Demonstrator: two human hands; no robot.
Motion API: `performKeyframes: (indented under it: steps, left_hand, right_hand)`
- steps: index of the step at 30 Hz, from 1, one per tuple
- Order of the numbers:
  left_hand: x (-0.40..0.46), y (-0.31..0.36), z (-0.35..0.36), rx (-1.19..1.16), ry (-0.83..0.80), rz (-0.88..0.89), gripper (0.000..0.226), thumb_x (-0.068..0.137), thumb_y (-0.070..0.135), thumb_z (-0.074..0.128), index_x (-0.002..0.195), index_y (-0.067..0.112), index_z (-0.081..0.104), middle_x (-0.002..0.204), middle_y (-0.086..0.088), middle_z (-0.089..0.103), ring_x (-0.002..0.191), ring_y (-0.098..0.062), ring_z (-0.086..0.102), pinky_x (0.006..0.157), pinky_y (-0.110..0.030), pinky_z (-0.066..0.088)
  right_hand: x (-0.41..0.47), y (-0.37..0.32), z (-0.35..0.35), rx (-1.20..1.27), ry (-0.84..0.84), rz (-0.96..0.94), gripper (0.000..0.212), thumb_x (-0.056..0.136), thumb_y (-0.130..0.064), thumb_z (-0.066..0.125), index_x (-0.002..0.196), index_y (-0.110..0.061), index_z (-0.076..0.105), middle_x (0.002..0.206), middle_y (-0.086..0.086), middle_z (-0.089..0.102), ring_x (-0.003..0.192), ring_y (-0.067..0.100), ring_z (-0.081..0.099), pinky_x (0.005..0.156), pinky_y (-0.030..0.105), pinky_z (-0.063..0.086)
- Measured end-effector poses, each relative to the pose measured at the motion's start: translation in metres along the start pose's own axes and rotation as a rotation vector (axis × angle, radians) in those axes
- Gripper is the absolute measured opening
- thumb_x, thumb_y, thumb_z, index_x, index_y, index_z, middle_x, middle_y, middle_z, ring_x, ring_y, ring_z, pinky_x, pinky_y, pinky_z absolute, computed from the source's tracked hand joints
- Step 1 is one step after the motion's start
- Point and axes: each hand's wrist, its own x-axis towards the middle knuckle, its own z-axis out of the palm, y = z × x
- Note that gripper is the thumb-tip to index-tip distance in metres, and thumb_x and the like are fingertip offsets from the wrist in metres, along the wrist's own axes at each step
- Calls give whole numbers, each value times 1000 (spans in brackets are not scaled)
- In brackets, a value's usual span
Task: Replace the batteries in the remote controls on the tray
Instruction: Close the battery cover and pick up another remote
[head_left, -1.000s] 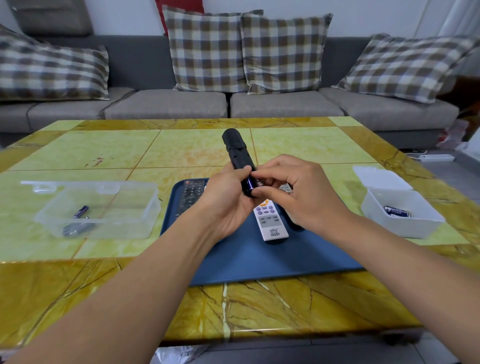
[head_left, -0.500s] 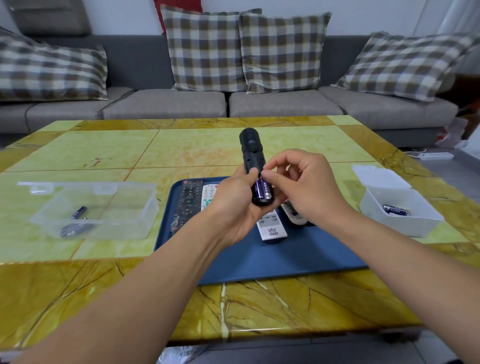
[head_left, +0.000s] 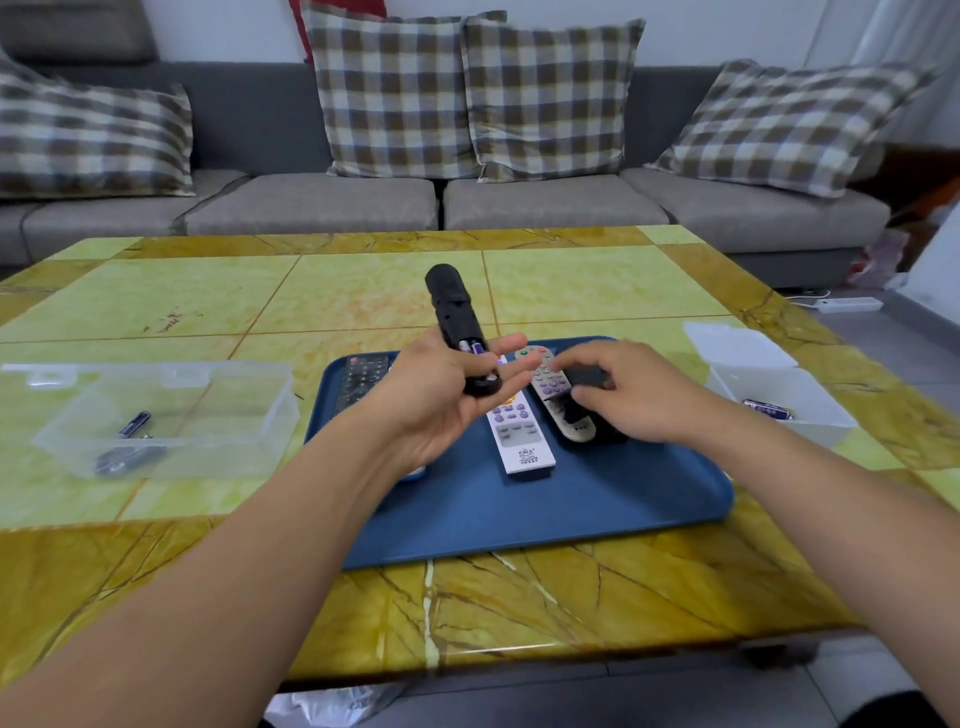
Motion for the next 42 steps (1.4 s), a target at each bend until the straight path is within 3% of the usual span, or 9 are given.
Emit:
performKeyframes:
  steps: [3,10,16,20,23,25,29,32,42]
  left_hand:
    - [-1,0,-9,25,-3,-13,46,101,-14,33,138,12,41,119,-19,70,100,-35,73,84,-41,62]
    - [-2,2,-17,26,-7,-28,35,104,-2,41,134,15,46,112,-18,74,101,-34,73,84,-43,61]
    - [2,0,-19,84,62,-38,23,108,19,42,126,15,55,98,-10,77,81,-23,75,68,-35,63]
    - [0,1,-15,40,111,-35,32,109,33,38,124,11,56,86,-9,66,69,-20,64,64,-36,61]
    - [2,-1,-11,-8,163,-8,42,109,39,32,125,8,55,93,-13,66,83,-26,67,83,-45,60]
    - [3,-4,-6,-53,165,2,50,109,41,30,134,3,50,115,-23,68,105,-35,69,98,-55,53]
    - [1,-6,0,-99,154,8,54,109,45,29,116,0,58,101,-19,72,85,-30,75,72,-41,62]
    - [-2,-9,5,-56,137,17,55,108,46,31,112,1,63,92,-14,72,74,-23,74,69,-35,60]
    - [-10,-10,5,2,97,66,56,108,51,20,115,16,64,121,-23,69,113,-33,68,87,-43,60]
  right_hand:
    - [-1,3,-6,-114,-103,-35,46,96,-15,60,140,-27,55,141,-8,55,127,13,51,96,18,34]
    - [0,20,-16,-207,-246,-60,51,91,-8,66,133,-35,57,131,-13,57,120,12,52,100,26,41]
    - [4,22,-15,-204,-176,-114,51,88,-15,73,133,-33,57,122,-9,56,115,13,52,99,28,40]
    - [-1,3,-28,23,70,-65,55,82,-21,80,131,-32,59,113,-4,61,103,16,60,98,33,48]
    - [-8,-40,-20,431,207,-10,54,76,-24,85,123,-37,63,99,0,68,83,17,71,76,33,58]
    - [-10,-65,-4,515,266,2,55,73,-28,87,123,-36,64,87,-2,72,73,14,72,69,29,58]
    - [-12,-89,17,368,358,-19,51,76,-29,85,122,-36,64,81,-10,71,62,-4,65,61,9,48]
    - [-14,-91,24,272,363,-84,45,79,-29,82,121,-36,66,86,-13,72,68,-1,65,70,25,57]
    - [-17,-85,34,120,451,-168,55,90,-46,66,142,-36,51,94,-12,68,82,7,63,72,32,54]
